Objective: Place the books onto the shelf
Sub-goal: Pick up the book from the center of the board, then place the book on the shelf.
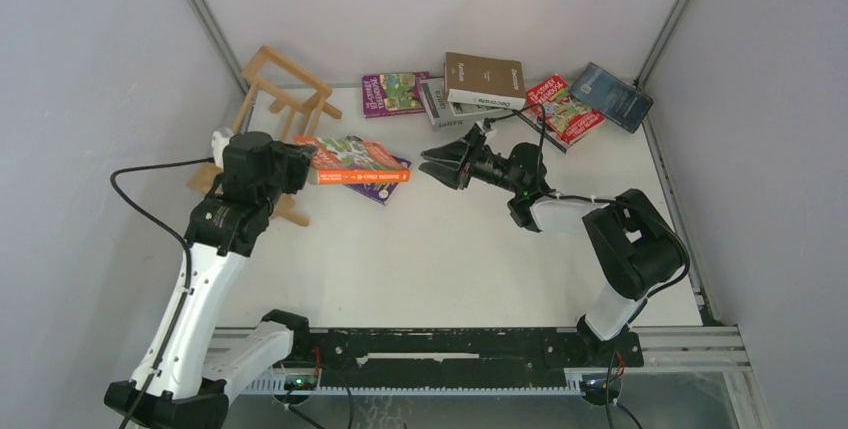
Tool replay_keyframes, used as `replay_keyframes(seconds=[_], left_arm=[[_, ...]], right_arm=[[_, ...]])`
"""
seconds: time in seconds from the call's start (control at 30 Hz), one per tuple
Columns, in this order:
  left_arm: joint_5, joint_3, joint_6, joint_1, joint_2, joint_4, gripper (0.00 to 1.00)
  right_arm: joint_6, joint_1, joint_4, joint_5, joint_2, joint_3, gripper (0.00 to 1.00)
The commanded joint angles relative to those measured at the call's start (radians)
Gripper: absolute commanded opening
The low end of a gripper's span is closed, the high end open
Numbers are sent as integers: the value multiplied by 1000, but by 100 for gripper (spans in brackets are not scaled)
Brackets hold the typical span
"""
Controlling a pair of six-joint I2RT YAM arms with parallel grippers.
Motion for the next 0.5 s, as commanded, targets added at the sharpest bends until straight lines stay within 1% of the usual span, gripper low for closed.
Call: replay_keyframes(seconds=[0.0,0.2,0.37,0.4,0.47], left_arm=[[-133,117,-29,2,17,6,0],[-267,195,12,-2,62,-49,0],[-390,321,80,-3,136,-130,0],[-440,380,102,0,175,-167,0],[-474,441,124,2,222,-208,0]], right_arm=[[15,-22,102,11,14,41,51],[10,-32,114,0,46,39,51],[-23,-33,100,5,47,18,51],[-35,-34,90,7,49,12,51],[-42,-32,88,11,50,8,51]])
